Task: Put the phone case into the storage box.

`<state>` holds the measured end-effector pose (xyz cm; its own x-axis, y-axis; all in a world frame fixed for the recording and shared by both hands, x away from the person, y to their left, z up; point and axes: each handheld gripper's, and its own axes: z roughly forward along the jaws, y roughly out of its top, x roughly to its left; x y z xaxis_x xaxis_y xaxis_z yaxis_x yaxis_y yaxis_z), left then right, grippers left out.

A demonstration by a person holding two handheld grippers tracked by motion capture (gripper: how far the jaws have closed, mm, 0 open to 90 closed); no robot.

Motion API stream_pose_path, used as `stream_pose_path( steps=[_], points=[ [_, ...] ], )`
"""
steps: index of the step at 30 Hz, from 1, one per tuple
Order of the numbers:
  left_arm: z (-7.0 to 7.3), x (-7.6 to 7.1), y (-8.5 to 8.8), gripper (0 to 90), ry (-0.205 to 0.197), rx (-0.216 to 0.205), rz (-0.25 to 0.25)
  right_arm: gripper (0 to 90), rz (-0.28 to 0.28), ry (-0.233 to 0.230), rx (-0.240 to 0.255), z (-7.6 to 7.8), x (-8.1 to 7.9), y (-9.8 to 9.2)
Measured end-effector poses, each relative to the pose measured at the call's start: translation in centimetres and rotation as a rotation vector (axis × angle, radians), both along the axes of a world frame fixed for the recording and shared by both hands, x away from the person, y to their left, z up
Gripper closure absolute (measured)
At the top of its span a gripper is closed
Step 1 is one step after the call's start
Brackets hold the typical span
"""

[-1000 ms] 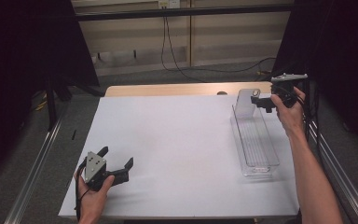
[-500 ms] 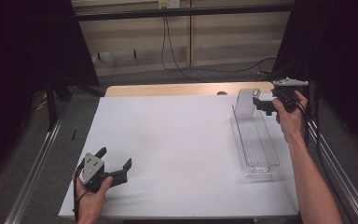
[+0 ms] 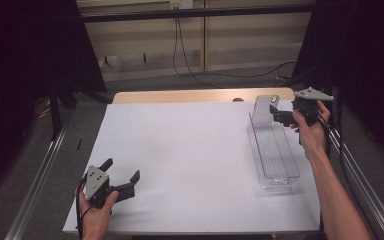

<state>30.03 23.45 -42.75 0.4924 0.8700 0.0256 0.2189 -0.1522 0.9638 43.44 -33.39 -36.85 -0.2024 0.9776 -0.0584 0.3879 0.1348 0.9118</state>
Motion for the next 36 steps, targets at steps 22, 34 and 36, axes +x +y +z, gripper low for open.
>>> stream_pose_path(
  steps=[22, 34, 36],
  points=[
    [0.2, -0.5, 0.3, 2.7, -0.001, -0.024, 0.010, 1.6, -0.029, -0.108, 0.037, -0.6, -3.5, 0.2],
    [0.2, -0.7, 0.3, 2.0, 0.005, -0.039, 0.016, 0.0, 0.005, -0.136, 0.064, -1.0, -5.3, -0.1],
    [0.2, -0.7, 0.4, 2.0, 0.005, -0.040, 0.013, 0.0, -0.001, -0.137, 0.070, -1.0, -5.6, -0.2]
  ],
)
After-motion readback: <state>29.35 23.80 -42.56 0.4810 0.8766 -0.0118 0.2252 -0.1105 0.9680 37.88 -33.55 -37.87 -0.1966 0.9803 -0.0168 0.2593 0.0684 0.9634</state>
